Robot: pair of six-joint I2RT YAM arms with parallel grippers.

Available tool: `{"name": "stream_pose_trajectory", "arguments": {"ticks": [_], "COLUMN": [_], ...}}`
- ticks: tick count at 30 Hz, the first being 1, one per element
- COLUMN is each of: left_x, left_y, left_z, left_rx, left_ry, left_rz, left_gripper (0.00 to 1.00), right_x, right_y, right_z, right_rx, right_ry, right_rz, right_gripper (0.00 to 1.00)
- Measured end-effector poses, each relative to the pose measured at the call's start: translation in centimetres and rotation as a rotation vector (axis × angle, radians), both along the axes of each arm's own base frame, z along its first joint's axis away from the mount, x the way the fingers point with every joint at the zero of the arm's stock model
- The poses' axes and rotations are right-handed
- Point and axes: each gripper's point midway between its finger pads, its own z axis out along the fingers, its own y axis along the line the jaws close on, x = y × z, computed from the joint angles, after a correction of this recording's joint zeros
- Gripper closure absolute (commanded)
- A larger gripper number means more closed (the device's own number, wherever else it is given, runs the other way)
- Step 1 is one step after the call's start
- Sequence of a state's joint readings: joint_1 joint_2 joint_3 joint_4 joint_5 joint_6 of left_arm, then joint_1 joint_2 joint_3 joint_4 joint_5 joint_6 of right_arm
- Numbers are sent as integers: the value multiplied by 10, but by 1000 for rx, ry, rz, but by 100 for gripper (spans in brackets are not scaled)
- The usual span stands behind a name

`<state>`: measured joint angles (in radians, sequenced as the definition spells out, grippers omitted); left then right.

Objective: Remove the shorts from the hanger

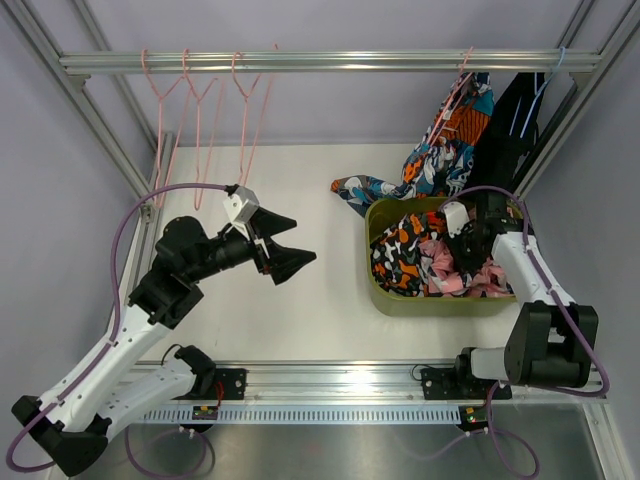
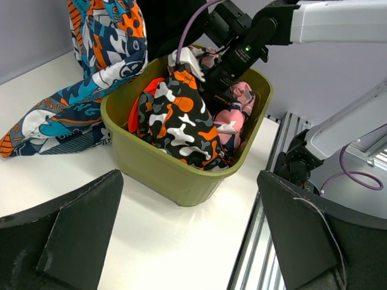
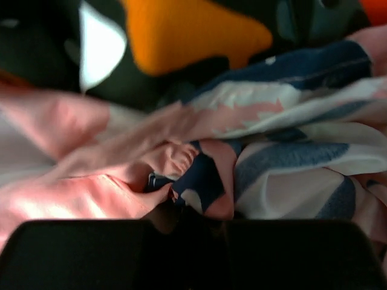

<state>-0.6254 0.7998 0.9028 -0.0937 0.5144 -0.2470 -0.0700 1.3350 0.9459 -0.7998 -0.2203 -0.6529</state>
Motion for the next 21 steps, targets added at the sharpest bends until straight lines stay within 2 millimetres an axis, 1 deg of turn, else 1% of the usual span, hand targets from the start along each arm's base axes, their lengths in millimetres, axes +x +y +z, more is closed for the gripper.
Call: {"name": "stream_pose_trajectory", "arguments": {"ticks": [3,4,5,6,7,9,10,11,12,14,15,16,19,21], "left_x": [4,5,8,9,12,17,18,21,23,30,34,38,46,48], "left_y": [2,2,4,5,6,8,9,9,10,11,11,11,14,20], "left_z": [-1,-2,-4,-6,-6,-5,-5,-4,-4,-2,0,4,17,23], "left_rx": [-2,0,7,13,16,21,23,24,27,42,54,63,82,94], "left_ry": [14,20,34,46,53,67,71,76,80,93,98,100,90,79], "left_rz": [25,38,56,70,84,111,122,134,147,175,189,204,241,272], "left_gripper": [1,1,1,1,1,1,1,1,1,1,1,1,1,1], "right_x": [0,-1,-2,-2,-1,7,15,25,29,32,31,29,26,32], "right_y": [-2,-2,-1,0,3,7,10,15,17,27,32,38,49,53], "right_z": [-2,1,8,18,33,70,98,141,157,209,228,242,264,273], "right_rx": [-13,-12,-6,0,14,35,48,69,78,119,142,169,250,299], "right_ry": [7,3,1,-10,-32,-107,-176,-278,-320,-442,-485,-511,-530,-531], "right_rz": [-15,-20,-25,-27,-25,-19,-13,6,12,57,74,81,59,19], "right_gripper": [55,42,35,29,18,12,8,1,0,1,0,0,1,1]}}
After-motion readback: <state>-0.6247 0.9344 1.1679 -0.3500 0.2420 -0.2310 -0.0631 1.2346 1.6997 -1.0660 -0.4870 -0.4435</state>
